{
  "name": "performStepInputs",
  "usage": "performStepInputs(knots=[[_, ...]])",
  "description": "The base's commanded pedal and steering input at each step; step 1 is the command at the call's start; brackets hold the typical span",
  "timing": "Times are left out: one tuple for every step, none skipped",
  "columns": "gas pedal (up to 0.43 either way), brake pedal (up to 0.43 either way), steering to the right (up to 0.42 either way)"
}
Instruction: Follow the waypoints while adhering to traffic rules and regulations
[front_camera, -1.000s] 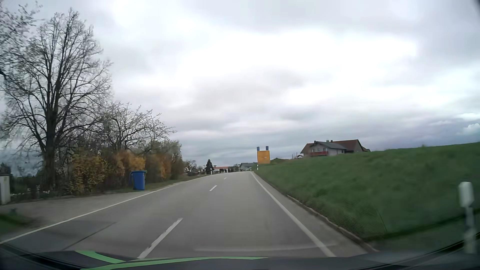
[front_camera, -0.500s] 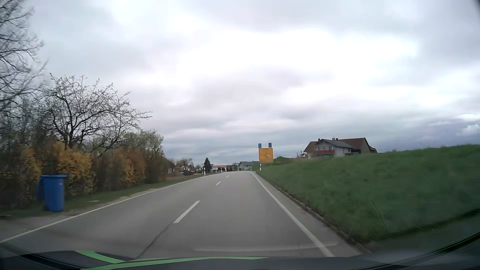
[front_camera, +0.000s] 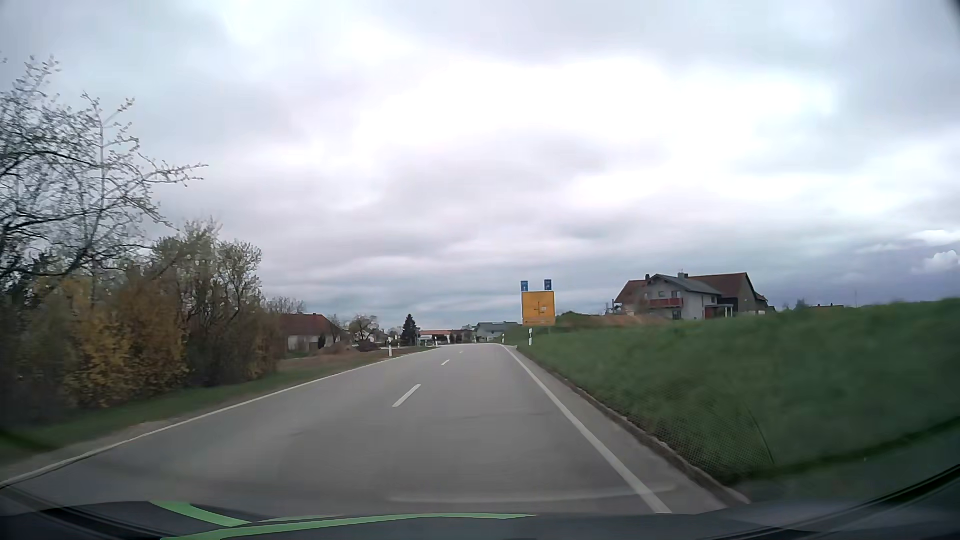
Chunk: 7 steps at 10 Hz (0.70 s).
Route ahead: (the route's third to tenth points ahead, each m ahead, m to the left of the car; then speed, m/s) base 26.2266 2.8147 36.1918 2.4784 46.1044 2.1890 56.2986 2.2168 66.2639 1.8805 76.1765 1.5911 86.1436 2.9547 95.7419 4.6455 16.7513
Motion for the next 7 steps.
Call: performStepInputs(knots=[[0.189, 0.0, 0.001], [0.189, 0.0, 0.001], [0.189, 0.0, 0.001], [0.189, 0.0, 0.001], [0.189, 0.0, 0.001], [0.189, 0.0, 0.001], [0.189, 0.0, 0.003]])
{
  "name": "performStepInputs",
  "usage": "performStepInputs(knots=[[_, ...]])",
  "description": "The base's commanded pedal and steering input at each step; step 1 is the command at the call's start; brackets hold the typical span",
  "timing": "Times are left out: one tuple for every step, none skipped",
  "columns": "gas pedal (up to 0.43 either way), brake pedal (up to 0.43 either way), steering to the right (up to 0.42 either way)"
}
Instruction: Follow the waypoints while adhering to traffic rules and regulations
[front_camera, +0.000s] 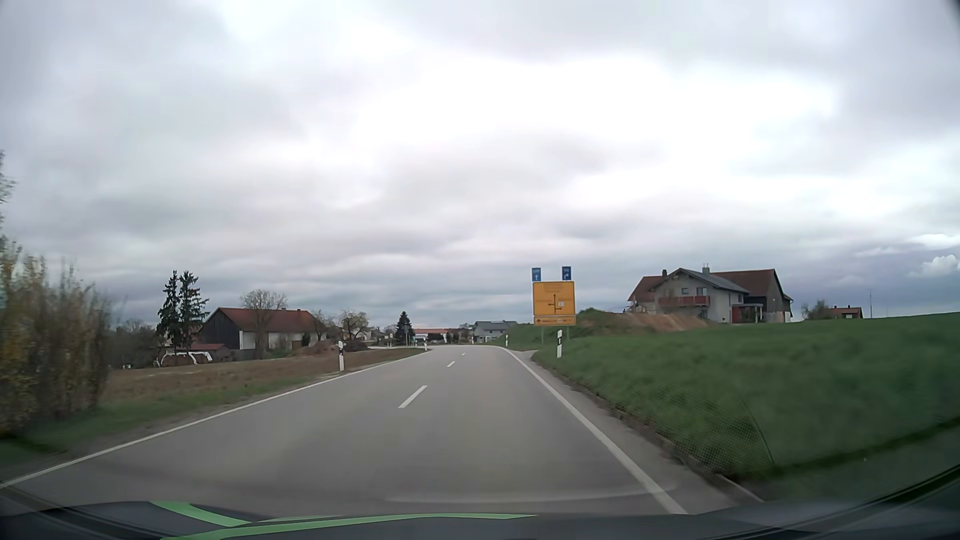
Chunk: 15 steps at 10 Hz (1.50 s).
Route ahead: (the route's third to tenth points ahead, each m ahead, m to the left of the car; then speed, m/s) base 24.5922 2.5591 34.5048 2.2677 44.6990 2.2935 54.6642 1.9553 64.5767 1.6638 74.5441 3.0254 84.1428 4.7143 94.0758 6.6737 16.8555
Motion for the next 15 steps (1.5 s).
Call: performStepInputs(knots=[[0.189, 0.0, 0.004], [0.189, 0.0, 0.004], [0.189, 0.0, 0.004], [0.177, 0.0, 0.004], [0.138, 0.0, 0.004], [0.13, 0.0, 0.003], [0.098, 0.0, 0.003], [0.079, 0.0, 0.002], [0.079, 0.0, 0.002], [0.067, 0.0, 0.001], [0.067, 0.0, 0.001], [0.059, 0.0, 0.001], [0.047, 0.0, 0.0], [0.028, 0.0, 0.0], [0.028, 0.0, 0.001]])
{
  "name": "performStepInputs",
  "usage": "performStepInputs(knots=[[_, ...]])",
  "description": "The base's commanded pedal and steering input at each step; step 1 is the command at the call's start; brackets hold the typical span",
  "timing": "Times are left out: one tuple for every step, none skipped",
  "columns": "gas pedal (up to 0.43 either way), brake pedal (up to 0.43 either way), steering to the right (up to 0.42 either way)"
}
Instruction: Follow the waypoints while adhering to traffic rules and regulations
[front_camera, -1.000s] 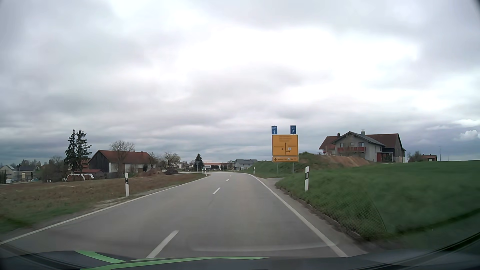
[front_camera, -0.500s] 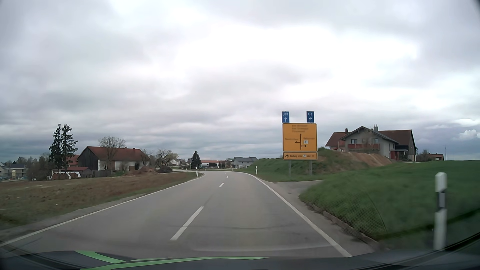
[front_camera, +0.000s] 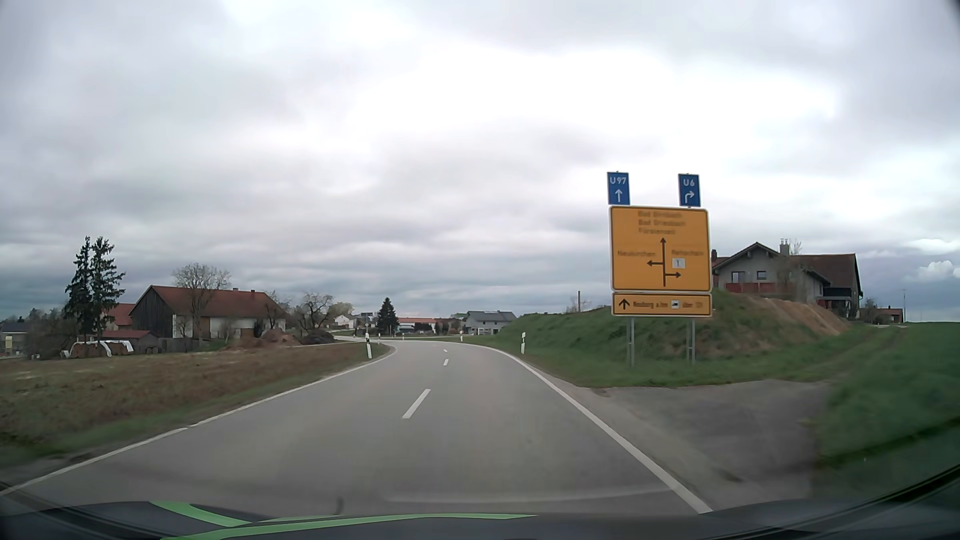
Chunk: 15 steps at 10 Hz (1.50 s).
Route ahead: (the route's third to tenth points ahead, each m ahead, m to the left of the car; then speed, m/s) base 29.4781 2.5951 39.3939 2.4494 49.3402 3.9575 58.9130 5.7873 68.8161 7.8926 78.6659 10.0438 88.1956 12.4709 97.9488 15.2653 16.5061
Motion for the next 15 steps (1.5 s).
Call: performStepInputs(knots=[[0.028, 0.0, 0.003], [0.028, 0.0, 0.003], [0.028, 0.0, 0.003], [0.028, 0.0, 0.003], [0.028, 0.0, 0.0], [0.028, 0.0, -0.007], [0.028, 0.0, -0.009], [0.039, 0.0, -0.008], [0.039, 0.0, -0.008], [0.039, 0.0, -0.008], [0.047, 0.0, -0.008], [0.047, 0.0, -0.008], [0.047, 0.0, -0.008], [0.059, 0.0, -0.01], [0.067, 0.0, -0.016]])
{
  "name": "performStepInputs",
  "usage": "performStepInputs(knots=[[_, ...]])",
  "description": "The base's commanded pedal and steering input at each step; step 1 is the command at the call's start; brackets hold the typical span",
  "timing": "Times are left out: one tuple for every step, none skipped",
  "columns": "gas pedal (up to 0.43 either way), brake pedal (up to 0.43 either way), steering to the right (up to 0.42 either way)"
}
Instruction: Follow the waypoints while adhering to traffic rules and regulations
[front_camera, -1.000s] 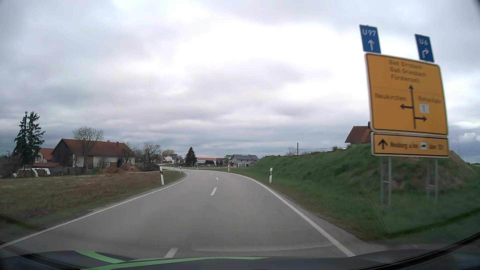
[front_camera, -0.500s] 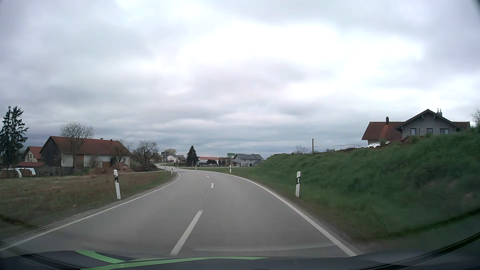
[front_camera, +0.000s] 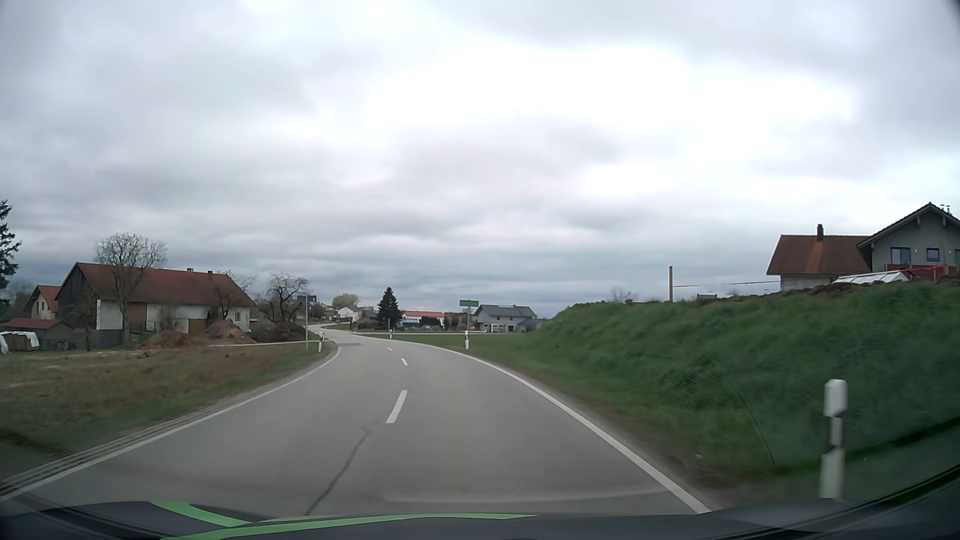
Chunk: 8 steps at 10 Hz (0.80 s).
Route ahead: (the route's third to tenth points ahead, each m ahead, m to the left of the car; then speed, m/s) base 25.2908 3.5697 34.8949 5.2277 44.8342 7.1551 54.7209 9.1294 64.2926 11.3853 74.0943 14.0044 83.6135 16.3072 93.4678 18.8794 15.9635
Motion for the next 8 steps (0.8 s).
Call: performStepInputs(knots=[[0.079, 0.0, -0.023], [0.079, 0.0, -0.026], [0.079, 0.0, -0.03], [0.087, 0.0, -0.034], [0.087, 0.0, -0.036], [0.087, 0.0, -0.036], [0.087, 0.0, -0.036], [0.087, 0.0, -0.036]])
